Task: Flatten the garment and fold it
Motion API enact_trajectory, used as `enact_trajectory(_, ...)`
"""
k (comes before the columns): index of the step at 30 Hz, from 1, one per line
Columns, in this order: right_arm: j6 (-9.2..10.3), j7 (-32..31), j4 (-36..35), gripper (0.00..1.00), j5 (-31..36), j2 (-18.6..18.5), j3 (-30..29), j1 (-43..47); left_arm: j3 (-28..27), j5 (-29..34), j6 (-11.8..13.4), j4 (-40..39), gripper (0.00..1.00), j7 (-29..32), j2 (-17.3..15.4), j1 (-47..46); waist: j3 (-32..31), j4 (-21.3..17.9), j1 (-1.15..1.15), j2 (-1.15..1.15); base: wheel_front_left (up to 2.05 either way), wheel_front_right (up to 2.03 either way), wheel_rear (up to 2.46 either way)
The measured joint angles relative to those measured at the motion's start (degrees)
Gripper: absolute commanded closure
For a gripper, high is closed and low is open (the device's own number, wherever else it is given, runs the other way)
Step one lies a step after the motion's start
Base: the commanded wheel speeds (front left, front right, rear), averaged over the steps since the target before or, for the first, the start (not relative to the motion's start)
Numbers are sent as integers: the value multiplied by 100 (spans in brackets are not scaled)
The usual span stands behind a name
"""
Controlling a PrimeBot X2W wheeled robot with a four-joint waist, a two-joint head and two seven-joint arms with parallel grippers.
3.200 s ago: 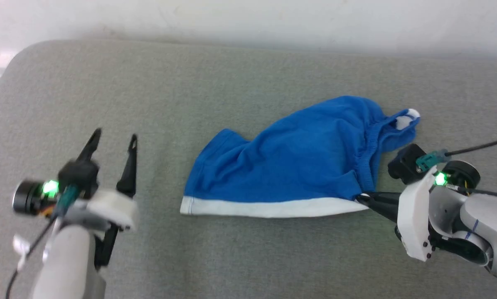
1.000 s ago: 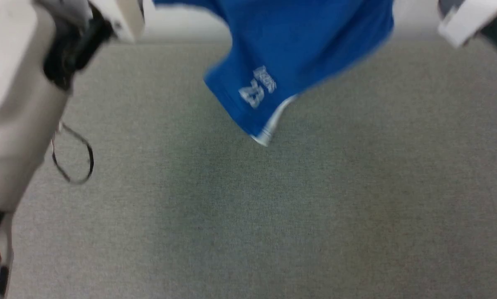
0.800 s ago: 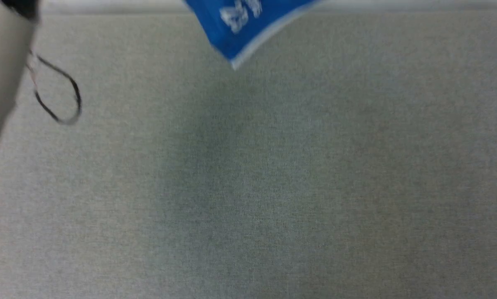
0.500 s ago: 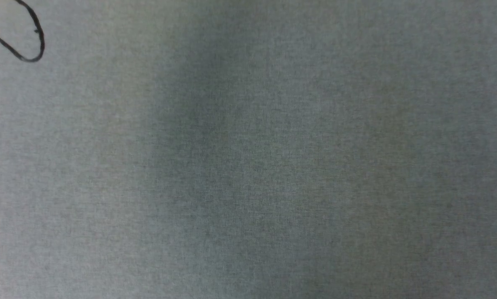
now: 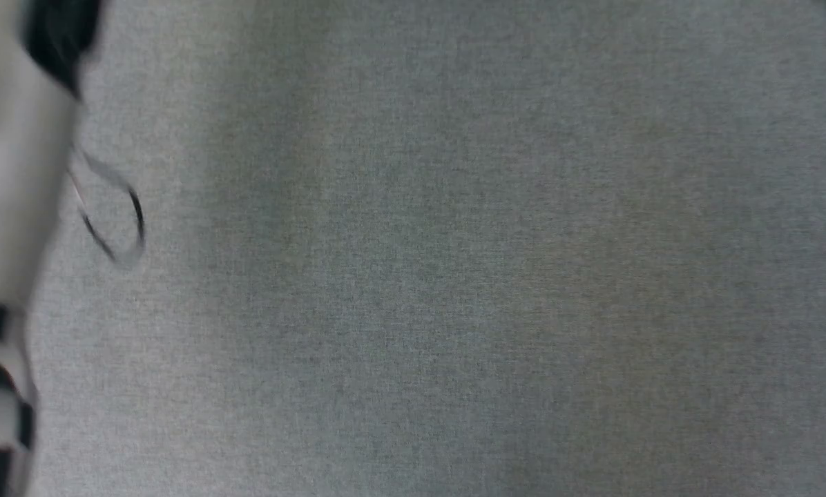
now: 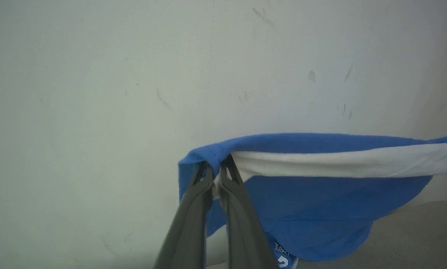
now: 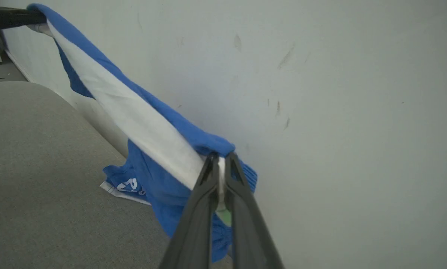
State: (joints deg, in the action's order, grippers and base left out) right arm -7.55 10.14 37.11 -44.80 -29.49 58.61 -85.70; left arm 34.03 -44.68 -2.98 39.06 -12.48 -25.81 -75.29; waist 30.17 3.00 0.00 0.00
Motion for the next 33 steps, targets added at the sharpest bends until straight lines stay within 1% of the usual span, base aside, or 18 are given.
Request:
enact_trajectory(3, -1, 141, -176, 100, 2, -71, 379, 684, -58, -110, 1, -78, 100, -152, 16, 852, -184, -28, 0, 0, 0, 0, 0)
enact_trajectory(6, -7, 225, -400, 100, -21, -220, 713, 1375, -98, -120, 60, -391, 100, -198, -54, 1854, -419, -57, -2, 0, 0, 0, 0)
enact_trajectory(10, -8, 325, -761, 100, -132, -432, 998, 2200, -328, -114, 324, -1053, 100, -220, -152, 3253, -777, -87, -2, 0, 0, 0, 0)
enact_trajectory(15, -8, 368, -1122, 100, -149, -665, 1213, 3138, -397, -94, 636, -1858, 100, -225, -310, 4905, -1269, -119, -2, 0, 0, 0, 0)
enact_trajectory(20, -9, 308, -1421, 100, -220, -888, 1302, 4119, -334, -222, 947, -2540, 100, -214, -401, 6234, -1781, -130, -3, 0, 0, 0, 0)
enact_trajectory(24, -10, 290, -1701, 100, -270, -1010, 1302, 4818, -265, -325, 1128, -2945, 100, -101, -630, 7009, -2166, -130, -2, 0, 0, 0, 0)
enact_trajectory(28, -11, 245, -1963, 100, -338, -1089, 1147, 5621, -214, -479, 1359, -3333, 100, 7, -764, 7745, -2517, -127, -2, 0, 0, 0, 0)
enact_trajectory(33, -12, 193, -2240, 100, -315, -1143, 771, 6537, -99, -524, 1596, -3657, 100, 148, -983, 8429, -2852, -114, -2, 0, 0, 0, 0)
